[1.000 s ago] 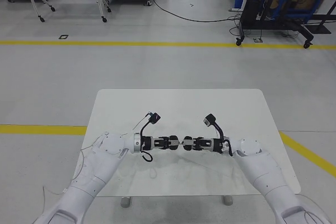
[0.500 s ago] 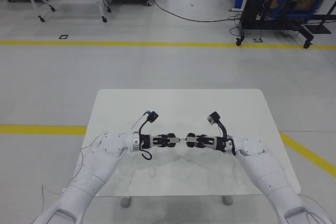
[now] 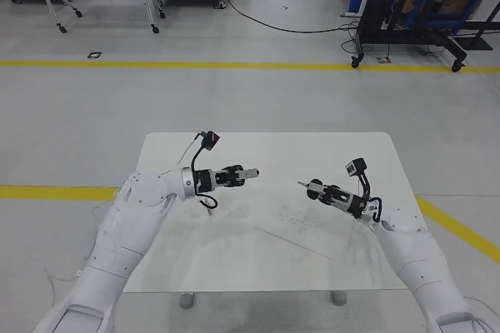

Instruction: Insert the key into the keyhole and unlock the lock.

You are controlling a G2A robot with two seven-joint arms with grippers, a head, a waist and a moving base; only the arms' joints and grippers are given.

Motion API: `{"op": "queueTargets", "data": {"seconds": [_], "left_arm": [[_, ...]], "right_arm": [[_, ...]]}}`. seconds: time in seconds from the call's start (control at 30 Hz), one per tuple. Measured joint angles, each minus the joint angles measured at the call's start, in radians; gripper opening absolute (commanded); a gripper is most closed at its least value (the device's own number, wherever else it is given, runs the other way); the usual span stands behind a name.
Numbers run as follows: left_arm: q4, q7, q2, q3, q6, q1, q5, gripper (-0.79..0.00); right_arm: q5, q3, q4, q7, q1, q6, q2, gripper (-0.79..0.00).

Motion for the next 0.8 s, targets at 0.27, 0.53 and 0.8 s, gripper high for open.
{"op": "queueTargets", "data": {"seconds": [0.27, 0.53, 0.8], "left_arm": [[-0.185, -0.208, 0.061, -0.041, 0.332, 0.015, 0.49, 0.0], [-0.334, -0.357, 0.079, -0.014, 0.635, 0.081, 0.656, 0.0], [-0.208, -0.351, 0.059, 0.105, 0.741, 0.008, 0.768, -0.055]], "right_arm": [[0.0, 0.0, 0.0, 0.0, 0.0, 0.0, 0.0, -0.785], [0.0, 0.0, 0.0, 0.0, 0.0, 0.0, 0.0, -0.785], [0.0, 0.0, 0.0, 0.0, 0.0, 0.0, 0.0, -0.785]]}}
